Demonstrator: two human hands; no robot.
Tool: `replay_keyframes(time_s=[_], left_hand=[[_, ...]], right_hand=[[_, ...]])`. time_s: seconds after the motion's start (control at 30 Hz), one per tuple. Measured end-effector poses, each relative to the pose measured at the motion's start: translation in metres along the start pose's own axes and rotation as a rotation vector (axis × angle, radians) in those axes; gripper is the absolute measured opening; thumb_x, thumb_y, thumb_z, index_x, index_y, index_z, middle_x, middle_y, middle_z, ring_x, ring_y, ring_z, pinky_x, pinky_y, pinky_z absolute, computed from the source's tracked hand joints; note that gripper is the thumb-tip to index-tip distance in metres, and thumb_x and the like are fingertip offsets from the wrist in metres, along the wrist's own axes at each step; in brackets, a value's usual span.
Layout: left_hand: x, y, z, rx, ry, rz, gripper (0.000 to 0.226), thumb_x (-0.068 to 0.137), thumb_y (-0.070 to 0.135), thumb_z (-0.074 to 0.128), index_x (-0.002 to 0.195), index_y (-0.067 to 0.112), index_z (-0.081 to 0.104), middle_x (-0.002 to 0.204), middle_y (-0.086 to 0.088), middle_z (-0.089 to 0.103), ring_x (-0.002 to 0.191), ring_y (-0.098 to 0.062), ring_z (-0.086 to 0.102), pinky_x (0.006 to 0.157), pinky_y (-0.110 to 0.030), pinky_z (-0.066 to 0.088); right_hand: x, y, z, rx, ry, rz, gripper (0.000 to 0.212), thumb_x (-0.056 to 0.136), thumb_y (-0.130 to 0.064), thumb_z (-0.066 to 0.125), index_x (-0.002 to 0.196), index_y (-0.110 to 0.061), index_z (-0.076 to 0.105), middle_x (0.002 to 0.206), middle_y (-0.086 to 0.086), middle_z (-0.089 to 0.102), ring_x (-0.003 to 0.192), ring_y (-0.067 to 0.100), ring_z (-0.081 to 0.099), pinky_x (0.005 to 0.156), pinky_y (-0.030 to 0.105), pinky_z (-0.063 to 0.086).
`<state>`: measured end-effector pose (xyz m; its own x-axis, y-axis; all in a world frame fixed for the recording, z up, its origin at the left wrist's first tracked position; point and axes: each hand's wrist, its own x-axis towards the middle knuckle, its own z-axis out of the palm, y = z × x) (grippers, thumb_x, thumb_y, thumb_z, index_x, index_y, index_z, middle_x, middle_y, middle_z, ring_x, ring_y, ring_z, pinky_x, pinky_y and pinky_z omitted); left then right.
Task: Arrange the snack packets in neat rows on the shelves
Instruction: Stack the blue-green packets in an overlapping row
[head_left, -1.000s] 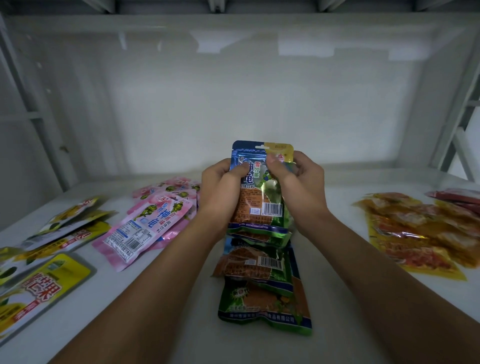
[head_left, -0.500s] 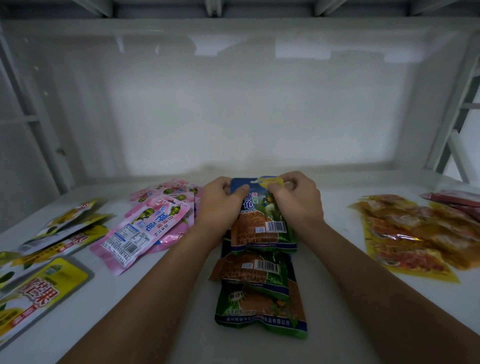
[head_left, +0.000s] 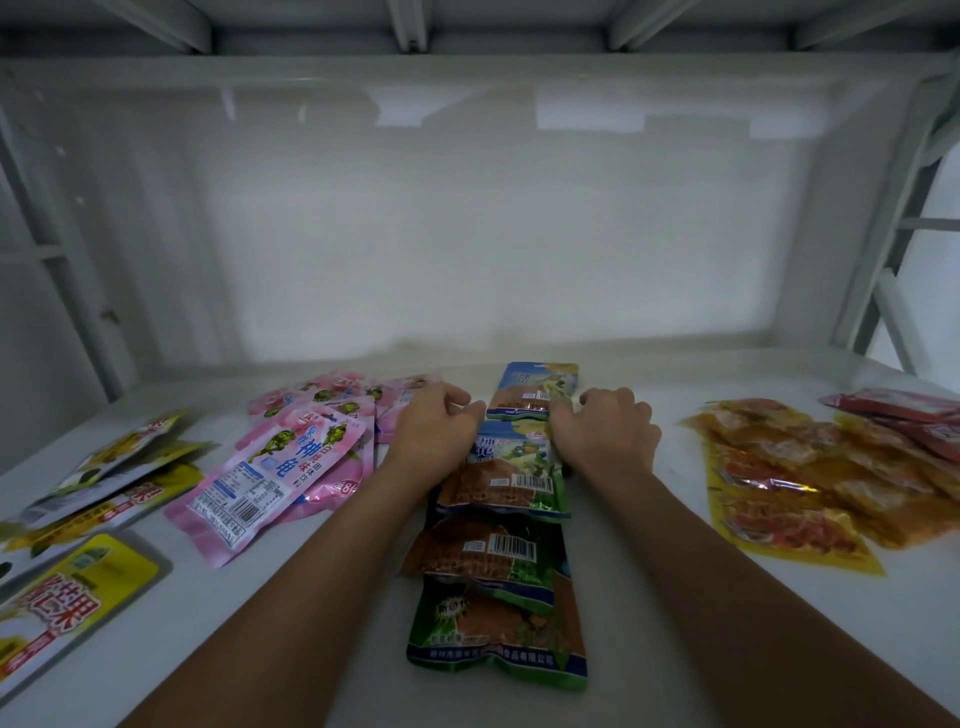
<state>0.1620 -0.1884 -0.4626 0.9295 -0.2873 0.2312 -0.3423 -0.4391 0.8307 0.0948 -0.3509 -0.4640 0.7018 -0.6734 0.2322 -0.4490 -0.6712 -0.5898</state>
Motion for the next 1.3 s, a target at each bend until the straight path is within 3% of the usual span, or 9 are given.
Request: replay_keyframes(time_s=[0.1, 0.23, 0.43, 0.57, 0.7, 0.83, 0.9, 1.13, 1.3], left_hand=[[0.011, 0.014, 0.003, 0.066, -0.110, -0.061, 0.041, 0.104, 0.037, 0.062, 0.076, 0.008, 0.054, 0.066, -0.011, 0.038, 0.066, -0.023, 0.044, 0.067, -0.032, 0.033], [0.027, 0.031, 0.012, 0.165, -0.183, -0.146, 0.065, 0.100, 0.052, 0.064, 0.058, 0.015, 0.030, 0.053, -0.001, 0.024, 0.047, -0.019, 0.024, 0.065, -0.034, 0.031], [0.041, 0.025, 0.019, 0.173, -0.086, -0.178, 0.059, 0.090, 0.055, 0.075, 0.067, 0.008, 0.048, 0.058, -0.006, 0.036, 0.051, -0.020, 0.038, 0.062, -0.033, 0.038], [0.044, 0.016, 0.016, 0.074, -0.015, -0.202, 0.071, 0.082, 0.051, 0.085, 0.112, -0.011, 0.069, 0.092, -0.025, 0.072, 0.083, -0.032, 0.069, 0.078, -0.038, 0.055], [0.041, 0.020, 0.018, -0.058, 0.008, -0.217, 0.044, 0.081, 0.035, 0.090, 0.088, -0.003, 0.071, 0.083, -0.012, 0.070, 0.073, -0.023, 0.066, 0.085, -0.040, 0.060], [0.034, 0.021, 0.020, -0.232, 0.021, -0.199, 0.024, 0.085, 0.017, 0.087, 0.097, -0.001, 0.078, 0.095, -0.009, 0.073, 0.081, -0.022, 0.066, 0.084, -0.033, 0.055], [0.028, 0.024, 0.018, -0.341, 0.076, -0.155, 0.018, 0.088, 0.015, 0.085, 0.098, 0.002, 0.078, 0.094, -0.005, 0.072, 0.090, -0.021, 0.065, 0.082, -0.028, 0.049], [0.007, 0.040, -0.020, -0.295, 0.170, 0.060, 0.013, 0.093, 0.018, 0.078, 0.100, 0.009, 0.071, 0.085, 0.002, 0.067, 0.073, -0.008, 0.059, 0.059, -0.023, 0.044], [-0.017, 0.022, -0.040, -0.518, 0.053, -0.018, 0.007, 0.096, 0.008, 0.069, 0.097, 0.013, 0.065, 0.083, -0.002, 0.071, 0.081, -0.017, 0.065, 0.073, -0.034, 0.051]], right_hand=[[0.004, 0.001, 0.006, -0.095, -0.031, -0.014, 0.046, 0.099, -0.051, 0.046, 0.117, -0.014, 0.067, 0.127, 0.011, 0.056, 0.123, 0.034, 0.047, 0.100, 0.043, 0.036], [0.007, 0.001, 0.007, -0.136, -0.056, -0.018, 0.041, 0.094, -0.052, 0.051, 0.116, -0.023, 0.069, 0.124, 0.009, 0.056, 0.123, 0.033, 0.047, 0.098, 0.043, 0.035], [0.009, 0.000, 0.006, -0.034, -0.047, 0.008, 0.031, 0.091, -0.043, 0.058, 0.117, -0.034, 0.072, 0.114, 0.001, 0.067, 0.117, 0.029, 0.051, 0.088, 0.042, 0.028], [0.010, 0.000, 0.006, 0.171, -0.015, 0.030, 0.030, 0.088, -0.041, 0.053, 0.109, -0.037, 0.073, 0.098, -0.005, 0.071, 0.106, 0.028, 0.060, 0.089, 0.042, 0.028], [0.004, -0.002, -0.001, 0.378, 0.154, 0.040, 0.024, 0.097, -0.035, 0.056, 0.107, -0.028, 0.077, 0.093, 0.000, 0.068, 0.100, 0.029, 0.058, 0.090, 0.038, 0.030], [0.004, -0.005, -0.001, 0.679, 0.205, 0.028, 0.027, 0.092, -0.033, 0.076, 0.117, -0.022, 0.077, 0.104, -0.001, 0.075, 0.105, 0.025, 0.068, 0.102, 0.045, 0.050], [0.005, -0.008, -0.002, 0.813, 0.203, 0.024, 0.024, 0.089, -0.022, 0.081, 0.112, -0.021, 0.074, 0.095, -0.004, 0.072, 0.098, 0.022, 0.071, 0.093, 0.039, 0.056], [-0.007, -0.033, -0.012, 1.151, 0.097, -0.115, 0.022, 0.094, -0.017, 0.076, 0.111, -0.015, 0.062, 0.088, -0.001, 0.075, 0.071, 0.001, 0.069, 0.067, 0.019, 0.051], [-0.019, -0.039, -0.016, 1.138, -0.114, -0.196, 0.017, 0.097, -0.023, 0.074, 0.100, -0.007, 0.067, 0.071, -0.007, 0.070, 0.056, 0.001, 0.062, 0.052, 0.017, 0.048]])
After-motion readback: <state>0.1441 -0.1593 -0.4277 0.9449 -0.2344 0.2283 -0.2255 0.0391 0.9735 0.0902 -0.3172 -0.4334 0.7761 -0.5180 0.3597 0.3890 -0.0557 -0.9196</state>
